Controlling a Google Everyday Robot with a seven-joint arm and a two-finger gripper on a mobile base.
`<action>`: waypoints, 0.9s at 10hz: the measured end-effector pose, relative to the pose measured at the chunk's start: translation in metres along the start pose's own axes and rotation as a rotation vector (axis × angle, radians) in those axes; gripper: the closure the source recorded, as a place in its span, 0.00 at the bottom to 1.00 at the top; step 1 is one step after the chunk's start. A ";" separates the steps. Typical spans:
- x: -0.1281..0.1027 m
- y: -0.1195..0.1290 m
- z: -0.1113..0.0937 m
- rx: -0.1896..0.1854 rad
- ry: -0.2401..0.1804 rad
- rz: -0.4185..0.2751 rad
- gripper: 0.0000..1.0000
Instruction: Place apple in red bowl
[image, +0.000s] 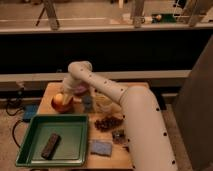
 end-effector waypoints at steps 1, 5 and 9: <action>0.000 0.000 0.000 -0.001 0.000 0.002 0.45; -0.003 -0.002 -0.001 -0.003 0.003 0.007 0.20; -0.004 -0.003 -0.003 0.000 -0.002 0.023 0.20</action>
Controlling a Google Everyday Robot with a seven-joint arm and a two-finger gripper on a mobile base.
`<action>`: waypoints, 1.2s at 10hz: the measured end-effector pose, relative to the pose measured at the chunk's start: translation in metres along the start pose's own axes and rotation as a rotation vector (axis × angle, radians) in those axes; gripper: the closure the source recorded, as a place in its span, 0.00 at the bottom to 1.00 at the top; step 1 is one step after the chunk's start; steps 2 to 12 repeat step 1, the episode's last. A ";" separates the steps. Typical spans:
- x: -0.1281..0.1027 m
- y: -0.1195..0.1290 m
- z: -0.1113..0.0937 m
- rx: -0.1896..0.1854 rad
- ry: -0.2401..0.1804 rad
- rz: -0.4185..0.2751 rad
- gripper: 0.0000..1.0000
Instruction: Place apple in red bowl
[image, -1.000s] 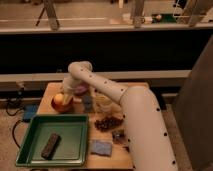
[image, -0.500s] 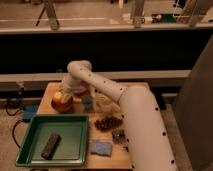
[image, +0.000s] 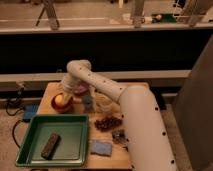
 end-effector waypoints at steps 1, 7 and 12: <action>0.000 0.000 0.001 0.005 -0.044 0.010 0.20; 0.000 0.000 0.001 0.005 -0.044 0.010 0.20; 0.000 0.000 0.001 0.005 -0.044 0.010 0.20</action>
